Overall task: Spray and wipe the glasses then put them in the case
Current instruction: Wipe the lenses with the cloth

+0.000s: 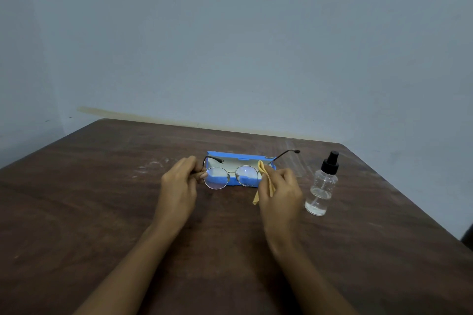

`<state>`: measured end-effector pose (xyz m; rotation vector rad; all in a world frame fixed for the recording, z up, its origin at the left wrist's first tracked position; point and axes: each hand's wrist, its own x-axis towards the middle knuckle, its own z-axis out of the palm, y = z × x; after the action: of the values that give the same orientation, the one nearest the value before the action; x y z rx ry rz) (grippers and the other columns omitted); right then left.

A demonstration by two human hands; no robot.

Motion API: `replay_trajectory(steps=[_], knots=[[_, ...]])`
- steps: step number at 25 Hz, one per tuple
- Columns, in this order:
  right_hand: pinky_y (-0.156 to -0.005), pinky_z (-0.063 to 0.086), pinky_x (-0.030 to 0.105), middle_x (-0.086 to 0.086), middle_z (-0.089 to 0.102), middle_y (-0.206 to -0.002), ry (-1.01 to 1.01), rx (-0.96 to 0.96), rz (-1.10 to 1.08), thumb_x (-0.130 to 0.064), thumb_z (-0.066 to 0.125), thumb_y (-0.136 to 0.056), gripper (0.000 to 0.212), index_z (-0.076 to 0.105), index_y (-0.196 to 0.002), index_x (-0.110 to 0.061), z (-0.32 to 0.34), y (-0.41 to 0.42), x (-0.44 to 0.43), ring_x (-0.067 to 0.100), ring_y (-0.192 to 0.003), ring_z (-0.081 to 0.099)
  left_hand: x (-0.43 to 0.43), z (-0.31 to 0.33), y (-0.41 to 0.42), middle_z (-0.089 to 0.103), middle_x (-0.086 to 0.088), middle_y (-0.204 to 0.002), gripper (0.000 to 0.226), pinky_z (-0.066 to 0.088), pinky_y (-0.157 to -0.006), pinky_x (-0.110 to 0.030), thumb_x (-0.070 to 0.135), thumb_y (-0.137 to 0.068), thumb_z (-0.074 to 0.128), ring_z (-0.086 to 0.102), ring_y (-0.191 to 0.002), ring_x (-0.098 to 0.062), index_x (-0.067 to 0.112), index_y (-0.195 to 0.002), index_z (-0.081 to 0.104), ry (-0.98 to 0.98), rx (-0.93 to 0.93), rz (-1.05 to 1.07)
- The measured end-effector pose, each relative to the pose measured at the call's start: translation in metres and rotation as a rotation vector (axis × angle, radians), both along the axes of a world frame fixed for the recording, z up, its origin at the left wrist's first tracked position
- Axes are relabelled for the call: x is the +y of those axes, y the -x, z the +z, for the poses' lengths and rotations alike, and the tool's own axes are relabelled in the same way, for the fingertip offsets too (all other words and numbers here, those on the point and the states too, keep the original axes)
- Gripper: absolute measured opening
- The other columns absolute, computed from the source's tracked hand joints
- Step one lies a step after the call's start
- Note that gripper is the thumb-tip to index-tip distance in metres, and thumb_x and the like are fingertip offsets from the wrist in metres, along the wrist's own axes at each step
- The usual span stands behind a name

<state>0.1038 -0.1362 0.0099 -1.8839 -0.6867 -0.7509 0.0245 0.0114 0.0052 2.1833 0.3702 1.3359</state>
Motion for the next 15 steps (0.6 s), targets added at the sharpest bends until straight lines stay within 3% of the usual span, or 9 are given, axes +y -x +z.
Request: replay_trajectory(steps=[2,4,7,10,15], knots=[[-0.053,0.04,0.016,0.006,0.054,-0.077,0.11,-0.061,-0.036,-0.004,0.059,-0.085,0.018,0.067,-0.1,-0.006,-0.004,-0.004,0.0,0.017,-0.061,0.053,0.0,0.0,0.001,0.058,-0.017,-0.066,0.02,0.035,-0.058,-0.009,-0.013,-0.076,0.054,0.05,-0.071,-0.018,-0.002,-0.062,0.044,0.005,-0.004,-0.013],[-0.046,0.044,0.032,0.008,0.056,-0.076,0.205,-0.11,-0.071,-0.003,0.063,-0.081,0.016,0.067,-0.096,-0.005,-0.008,-0.006,0.0,0.026,-0.062,0.057,-0.005,0.002,0.003,0.055,-0.008,-0.062,0.019,0.034,-0.058,-0.004,-0.01,-0.076,0.054,0.051,-0.069,-0.005,-0.002,-0.061,0.045,-0.023,-0.022,-0.022],[-0.041,0.033,0.025,0.007,0.057,-0.071,0.278,-0.164,-0.137,0.0,0.073,-0.069,0.02,0.067,-0.087,-0.007,-0.01,-0.005,0.003,0.025,-0.057,0.058,-0.01,0.005,0.007,0.047,0.008,-0.061,0.011,0.032,-0.059,0.0,-0.006,-0.07,0.045,0.046,-0.065,0.012,0.0,-0.061,0.046,-0.072,-0.042,-0.041],[-0.044,0.027,0.02,0.004,0.056,-0.068,0.279,-0.217,-0.153,-0.004,0.078,-0.064,0.023,0.068,-0.084,-0.01,-0.01,-0.006,0.005,0.019,-0.054,0.055,-0.009,0.004,0.007,0.057,-0.007,-0.065,0.01,0.034,-0.061,-0.001,-0.005,-0.069,0.042,0.048,-0.068,0.003,-0.004,-0.065,0.051,-0.069,-0.025,-0.051],[-0.042,0.038,0.022,0.0,0.055,-0.069,0.327,-0.244,-0.089,-0.009,0.077,-0.068,0.024,0.068,-0.089,-0.015,-0.013,-0.006,0.006,0.018,-0.054,0.053,-0.006,0.001,0.005,0.058,-0.013,-0.068,0.012,0.035,-0.061,-0.014,-0.005,-0.067,0.04,0.047,-0.068,-0.019,0.001,-0.067,0.05,-0.091,0.014,-0.038]])
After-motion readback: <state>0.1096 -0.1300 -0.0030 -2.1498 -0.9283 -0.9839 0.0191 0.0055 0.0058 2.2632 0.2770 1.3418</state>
